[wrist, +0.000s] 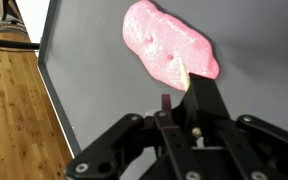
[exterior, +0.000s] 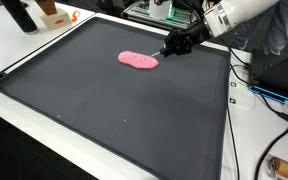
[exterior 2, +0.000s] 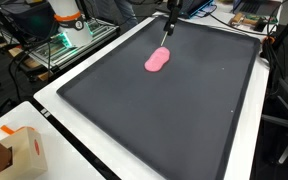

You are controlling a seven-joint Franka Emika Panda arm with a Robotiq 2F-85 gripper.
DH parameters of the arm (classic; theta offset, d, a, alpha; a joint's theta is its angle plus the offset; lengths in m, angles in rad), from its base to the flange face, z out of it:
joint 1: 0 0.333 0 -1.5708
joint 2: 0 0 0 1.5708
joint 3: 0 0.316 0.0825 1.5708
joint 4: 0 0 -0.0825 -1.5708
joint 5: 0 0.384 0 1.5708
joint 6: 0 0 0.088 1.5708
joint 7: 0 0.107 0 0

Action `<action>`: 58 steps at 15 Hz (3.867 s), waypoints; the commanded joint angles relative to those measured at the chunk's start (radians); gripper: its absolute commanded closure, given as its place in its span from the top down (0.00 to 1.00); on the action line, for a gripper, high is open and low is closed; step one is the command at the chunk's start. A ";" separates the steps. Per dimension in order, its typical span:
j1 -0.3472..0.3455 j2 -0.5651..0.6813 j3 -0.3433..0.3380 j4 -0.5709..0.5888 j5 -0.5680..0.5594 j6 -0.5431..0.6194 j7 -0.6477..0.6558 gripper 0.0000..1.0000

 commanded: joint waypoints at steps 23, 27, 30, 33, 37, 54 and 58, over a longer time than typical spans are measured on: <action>-0.169 -0.155 -0.023 -0.067 0.191 0.216 -0.202 0.06; -0.205 -0.223 -0.041 -0.123 0.269 0.293 -0.272 0.06; -0.228 -0.271 -0.055 -0.164 0.328 0.348 -0.324 0.06; -0.248 -0.319 -0.069 -0.204 0.393 0.397 -0.380 0.06; -0.272 -0.377 -0.085 -0.249 0.499 0.445 -0.464 0.06; -0.316 -0.564 -0.116 -0.351 0.793 0.451 -0.649 0.06; -0.322 -0.587 -0.119 -0.362 0.803 0.446 -0.643 0.06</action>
